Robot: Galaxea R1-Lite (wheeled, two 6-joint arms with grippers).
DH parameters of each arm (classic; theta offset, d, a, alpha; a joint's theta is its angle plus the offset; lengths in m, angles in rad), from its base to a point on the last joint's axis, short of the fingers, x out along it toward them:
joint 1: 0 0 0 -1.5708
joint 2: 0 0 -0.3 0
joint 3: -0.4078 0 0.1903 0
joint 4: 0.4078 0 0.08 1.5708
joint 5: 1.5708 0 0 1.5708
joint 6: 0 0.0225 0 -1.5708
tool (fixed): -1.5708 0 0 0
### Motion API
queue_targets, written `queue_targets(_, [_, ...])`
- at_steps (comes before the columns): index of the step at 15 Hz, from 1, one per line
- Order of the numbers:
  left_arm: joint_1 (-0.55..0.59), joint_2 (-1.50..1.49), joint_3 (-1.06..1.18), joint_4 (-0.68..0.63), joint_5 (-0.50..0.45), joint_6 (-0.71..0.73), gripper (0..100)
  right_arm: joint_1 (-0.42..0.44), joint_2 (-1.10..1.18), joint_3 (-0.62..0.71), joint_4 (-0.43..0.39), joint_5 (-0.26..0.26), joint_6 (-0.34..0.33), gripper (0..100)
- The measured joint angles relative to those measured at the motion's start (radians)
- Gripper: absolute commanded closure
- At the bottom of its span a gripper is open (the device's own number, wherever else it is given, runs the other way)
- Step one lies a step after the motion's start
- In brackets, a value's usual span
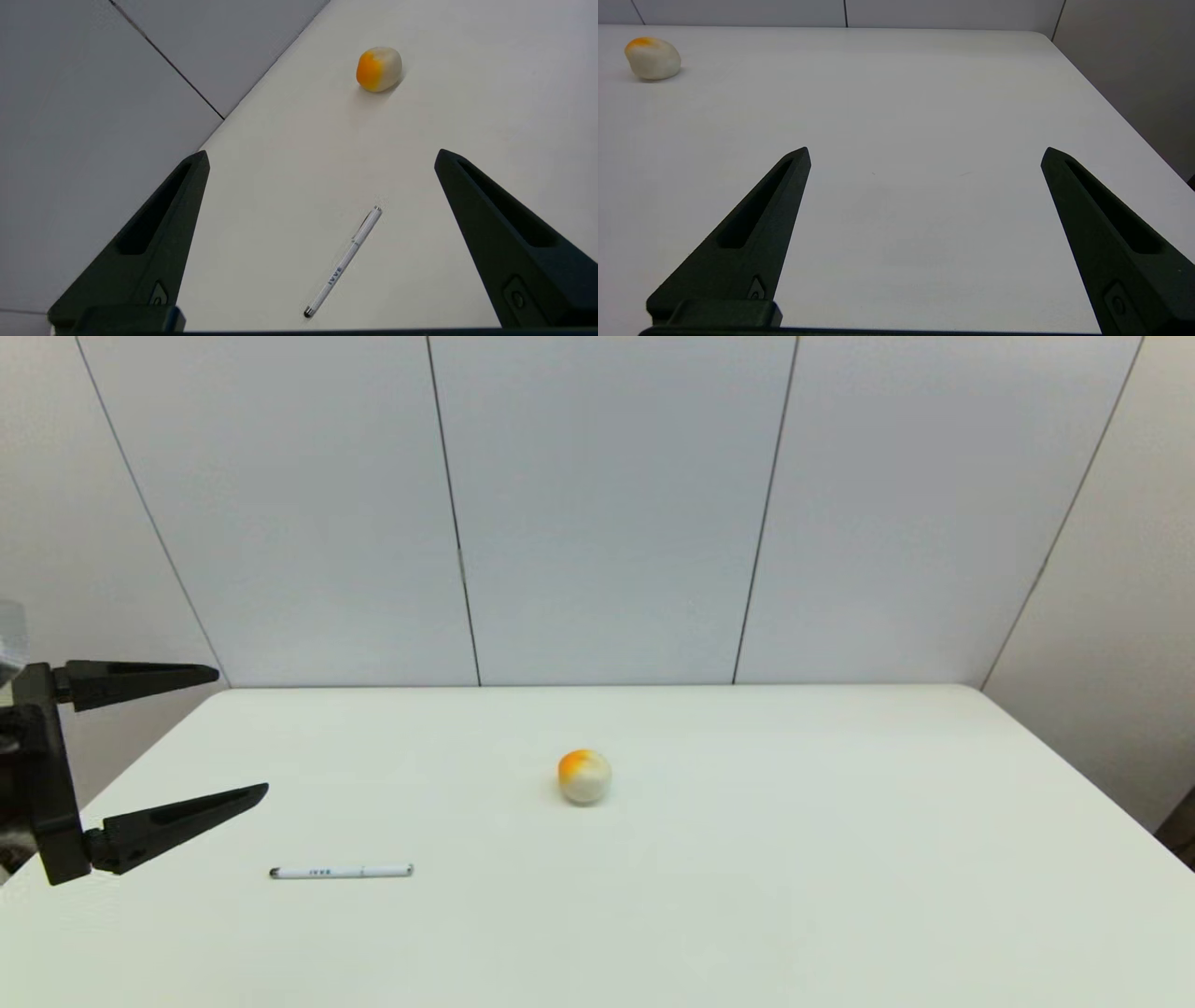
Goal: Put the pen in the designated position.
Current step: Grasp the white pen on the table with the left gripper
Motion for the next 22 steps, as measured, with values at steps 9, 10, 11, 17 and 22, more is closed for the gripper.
queue_targets(9, [0.019,0.274,-0.198,0.618,-0.022,0.728,0,0.0,0.0,-0.001,0.0,0.0,0.0,0])
queue_targets(10, [0.021,0.305,-0.221,0.654,-0.013,0.784,0,0.0,0.0,-0.001,0.0,0.0,0.0,0])
queue_targets(11, [0.023,0.336,-0.244,0.669,-0.003,0.821,0,0.0,0.0,-0.001,0.0,0.0,0.0,0])
queue_targets(17, [0.025,0.479,-0.275,0.673,0.015,0.842,0,0.0,0.0,0.0,0.0,0.0,0.001,0])
queue_targets(22, [0.025,0.588,-0.279,0.659,0.024,0.85,0,0.0,0.0,0.0,0.0,0.0,0.001,0])
